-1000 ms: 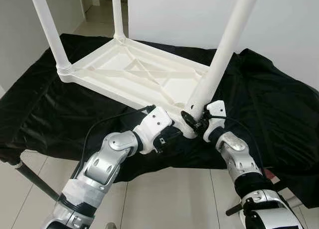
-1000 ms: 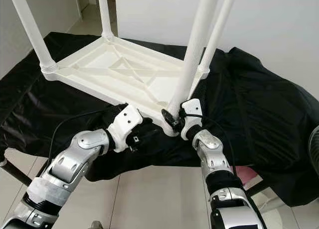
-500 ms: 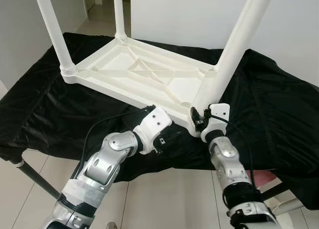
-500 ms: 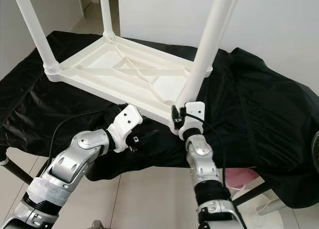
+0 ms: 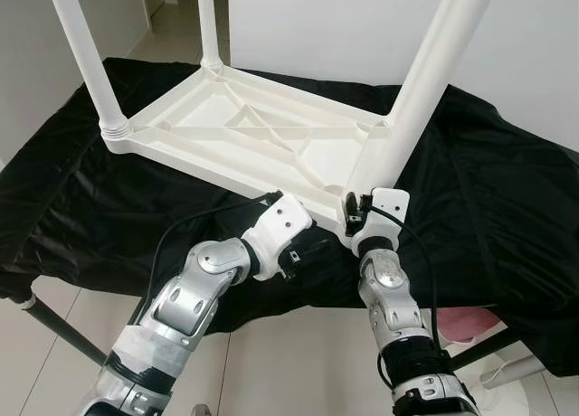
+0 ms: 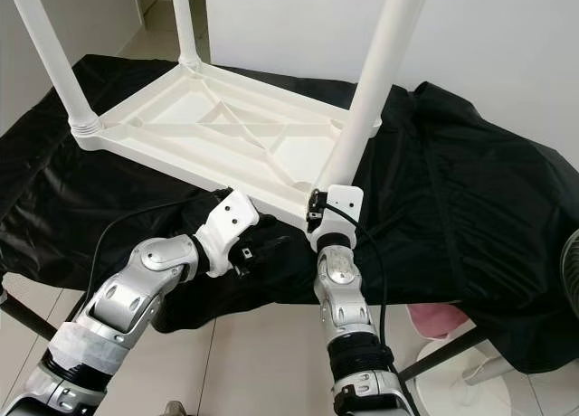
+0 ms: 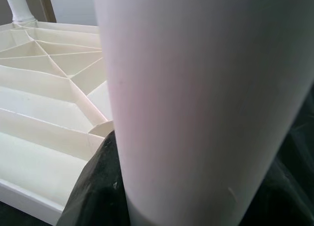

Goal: Building children table

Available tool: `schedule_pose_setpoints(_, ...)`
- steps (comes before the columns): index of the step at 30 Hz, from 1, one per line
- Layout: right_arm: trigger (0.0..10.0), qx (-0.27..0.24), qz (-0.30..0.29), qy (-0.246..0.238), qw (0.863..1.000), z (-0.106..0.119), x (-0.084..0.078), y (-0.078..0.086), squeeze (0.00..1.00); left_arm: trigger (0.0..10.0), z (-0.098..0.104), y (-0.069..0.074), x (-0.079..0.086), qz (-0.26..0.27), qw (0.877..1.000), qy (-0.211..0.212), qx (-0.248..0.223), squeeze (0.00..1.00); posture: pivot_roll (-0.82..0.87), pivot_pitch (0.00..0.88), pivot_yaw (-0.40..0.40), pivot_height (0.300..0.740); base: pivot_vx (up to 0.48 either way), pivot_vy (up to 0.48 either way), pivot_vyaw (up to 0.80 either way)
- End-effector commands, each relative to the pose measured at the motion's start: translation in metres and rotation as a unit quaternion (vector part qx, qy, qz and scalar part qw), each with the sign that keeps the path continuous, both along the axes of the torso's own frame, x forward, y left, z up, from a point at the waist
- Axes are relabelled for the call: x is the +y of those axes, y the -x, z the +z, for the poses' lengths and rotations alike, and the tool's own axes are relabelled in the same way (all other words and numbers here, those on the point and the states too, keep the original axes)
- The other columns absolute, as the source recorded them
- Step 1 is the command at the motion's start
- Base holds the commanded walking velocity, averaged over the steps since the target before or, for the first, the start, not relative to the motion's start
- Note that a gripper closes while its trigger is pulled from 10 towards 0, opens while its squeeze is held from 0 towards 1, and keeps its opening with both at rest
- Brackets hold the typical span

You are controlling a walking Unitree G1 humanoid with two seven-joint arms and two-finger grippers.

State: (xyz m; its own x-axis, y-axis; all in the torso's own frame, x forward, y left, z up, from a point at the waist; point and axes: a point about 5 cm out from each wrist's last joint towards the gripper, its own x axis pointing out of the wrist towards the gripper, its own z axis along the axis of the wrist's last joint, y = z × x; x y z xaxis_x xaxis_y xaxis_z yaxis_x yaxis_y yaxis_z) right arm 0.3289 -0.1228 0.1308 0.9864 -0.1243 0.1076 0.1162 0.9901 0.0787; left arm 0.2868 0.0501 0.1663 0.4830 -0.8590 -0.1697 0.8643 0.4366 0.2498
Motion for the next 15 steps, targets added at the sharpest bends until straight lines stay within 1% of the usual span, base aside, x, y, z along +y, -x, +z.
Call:
schedule_pose_setpoints(1, 10.0, 0.012, -0.015, 0.003, 1.000, -0.005, -0.005, 0.002, 0.00, 10.0, 0.001, 0.002, -0.002, -0.007, 1.000, 0.000, 0.002, 0.00, 0.03, 0.043, -0.058, 0.740, 0.000, 0.000, 0.00)
schedule_pose_setpoints(2, 10.0, 0.006, -0.001, -0.004, 1.000, -0.004, -0.004, 0.003, 1.00, 10.0, 0.001, 0.002, -0.002, -0.007, 1.000, 0.000, 0.001, 0.00, 0.03, 0.043, -0.058, 0.740, 0.000, 0.000, 0.00)
schedule_pose_setpoints(6, 10.0, -0.018, 0.016, -0.006, 1.000, 0.002, -0.003, 0.005, 1.00, 10.0, 0.001, 0.001, -0.001, -0.006, 1.000, -0.001, 0.001, 0.00, 0.03, 0.045, -0.058, 0.740, 0.000, 0.000, 0.00)
schedule_pose_setpoints(8, 10.0, -0.041, 0.021, 0.001, 0.999, 0.008, -0.008, 0.008, 1.00, 10.0, 0.001, 0.001, 0.000, -0.003, 1.000, -0.001, 0.000, 0.00, 0.03, 0.047, -0.058, 0.740, 0.000, 0.000, 0.00)
schedule_pose_setpoints(9, 10.0, -0.041, 0.021, 0.001, 0.999, 0.008, -0.008, 0.008, 1.00, 10.0, 0.001, 0.001, 0.000, -0.003, 1.000, -0.001, 0.000, 0.00, 0.03, 0.047, -0.058, 0.740, 0.000, 0.000, 0.00)
schedule_pose_setpoints(12, 10.0, -0.047, 0.021, 0.011, 0.999, 0.008, -0.016, 0.011, 1.00, 10.0, 0.000, 0.002, 0.002, 0.000, 1.000, 0.001, 0.001, 0.00, 0.02, 0.054, -0.056, 0.740, 0.000, 0.000, 0.00)
schedule_pose_setpoints(13, 10.0, -0.048, 0.029, 0.013, 0.998, 0.008, -0.018, 0.013, 0.93, 10.0, 0.000, 0.003, 0.002, 0.003, 1.000, 0.001, 0.002, 0.00, 0.02, 0.056, -0.056, 0.740, 0.000, 0.000, 0.00)
schedule_pose_setpoints(14, 10.0, -0.048, 0.029, 0.013, 0.998, 0.008, -0.018, 0.013, 0.93, 10.0, 0.000, 0.003, 0.002, 0.003, 1.000, 0.001, 0.002, 0.00, 0.02, 0.056, -0.056, 0.740, 0.000, 0.000, 0.00)
schedule_pose_setpoints(15, 10.0, -0.049, 0.040, 0.012, 0.998, 0.007, -0.019, 0.015, 0.12, 10.0, -0.002, 0.003, 0.003, 0.003, 1.000, 0.001, 0.005, 0.00, 0.02, 0.059, -0.057, 0.740, 0.000, 0.000, 0.00)
